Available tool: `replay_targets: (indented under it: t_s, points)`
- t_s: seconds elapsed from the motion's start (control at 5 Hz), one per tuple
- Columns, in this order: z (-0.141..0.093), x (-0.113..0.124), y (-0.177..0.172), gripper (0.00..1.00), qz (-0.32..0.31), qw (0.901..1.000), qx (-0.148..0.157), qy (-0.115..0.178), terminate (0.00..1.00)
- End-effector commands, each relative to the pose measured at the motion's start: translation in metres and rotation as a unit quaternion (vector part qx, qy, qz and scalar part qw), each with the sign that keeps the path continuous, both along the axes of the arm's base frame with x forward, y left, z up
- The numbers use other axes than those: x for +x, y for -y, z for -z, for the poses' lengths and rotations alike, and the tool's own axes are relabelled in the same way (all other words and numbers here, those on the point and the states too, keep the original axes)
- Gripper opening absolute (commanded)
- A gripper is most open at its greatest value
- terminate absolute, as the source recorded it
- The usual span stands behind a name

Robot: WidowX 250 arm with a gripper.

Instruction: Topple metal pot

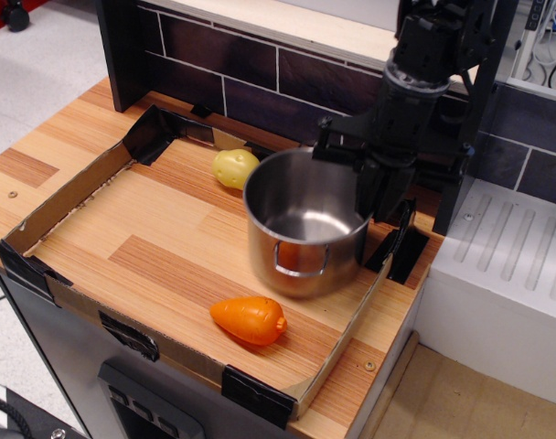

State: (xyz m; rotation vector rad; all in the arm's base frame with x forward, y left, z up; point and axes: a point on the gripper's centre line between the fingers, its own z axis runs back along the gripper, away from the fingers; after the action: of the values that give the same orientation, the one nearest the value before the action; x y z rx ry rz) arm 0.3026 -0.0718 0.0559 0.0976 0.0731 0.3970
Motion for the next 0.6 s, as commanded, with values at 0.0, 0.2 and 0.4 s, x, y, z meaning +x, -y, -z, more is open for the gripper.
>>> replay_targets:
  t_s: [0.0,0.2,0.4]
  points:
    - [-0.05,-0.003,-0.013,0.0,0.013,0.9968,-0.048,0.063,0.0]
    - [-0.07,-0.009,-0.03,0.0,0.02,0.9929,-0.083,0.082,0.0]
    - [-0.083,-0.017,-0.053,0.0,0.028,0.9822,-0.146,0.114,0.0]
